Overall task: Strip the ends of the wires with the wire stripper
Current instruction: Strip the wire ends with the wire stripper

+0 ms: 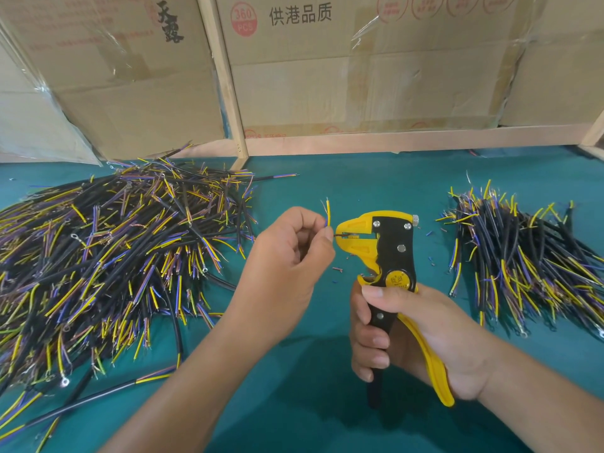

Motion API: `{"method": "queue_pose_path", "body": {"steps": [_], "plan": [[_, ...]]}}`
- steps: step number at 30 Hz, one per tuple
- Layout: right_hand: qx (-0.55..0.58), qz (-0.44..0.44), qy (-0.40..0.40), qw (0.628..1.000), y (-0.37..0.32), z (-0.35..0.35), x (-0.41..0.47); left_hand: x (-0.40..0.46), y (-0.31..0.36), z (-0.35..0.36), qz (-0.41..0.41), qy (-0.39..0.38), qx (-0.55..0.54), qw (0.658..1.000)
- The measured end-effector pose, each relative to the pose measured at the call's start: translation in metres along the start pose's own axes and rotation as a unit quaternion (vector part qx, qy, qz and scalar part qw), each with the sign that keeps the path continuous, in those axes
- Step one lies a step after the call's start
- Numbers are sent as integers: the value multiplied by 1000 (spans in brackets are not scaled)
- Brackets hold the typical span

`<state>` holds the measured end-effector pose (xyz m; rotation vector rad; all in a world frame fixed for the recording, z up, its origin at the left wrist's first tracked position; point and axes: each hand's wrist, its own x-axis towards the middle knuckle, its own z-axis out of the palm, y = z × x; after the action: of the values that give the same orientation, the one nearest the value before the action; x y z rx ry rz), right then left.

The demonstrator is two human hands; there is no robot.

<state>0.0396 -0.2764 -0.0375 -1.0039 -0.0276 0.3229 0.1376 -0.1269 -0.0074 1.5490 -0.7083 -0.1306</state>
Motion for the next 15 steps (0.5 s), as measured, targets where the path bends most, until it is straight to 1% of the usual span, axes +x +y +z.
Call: {"method": "queue_pose_path", "body": {"steps": [8, 10, 12, 15], "plan": [[-13, -5, 31, 999, -2, 7, -1, 1, -4, 0, 12, 1, -21, 1000], [-21, -6, 52, 998, -2, 8, -1, 0, -7, 2, 25, 4, 2, 1000], [-28, -8, 88, 996, -3, 8, 0, -1, -8, 3, 31, 3, 24, 999], [-44, -6, 127, 991, -5, 8, 0, -2, -10, 2, 35, -9, 72, 997]]}}
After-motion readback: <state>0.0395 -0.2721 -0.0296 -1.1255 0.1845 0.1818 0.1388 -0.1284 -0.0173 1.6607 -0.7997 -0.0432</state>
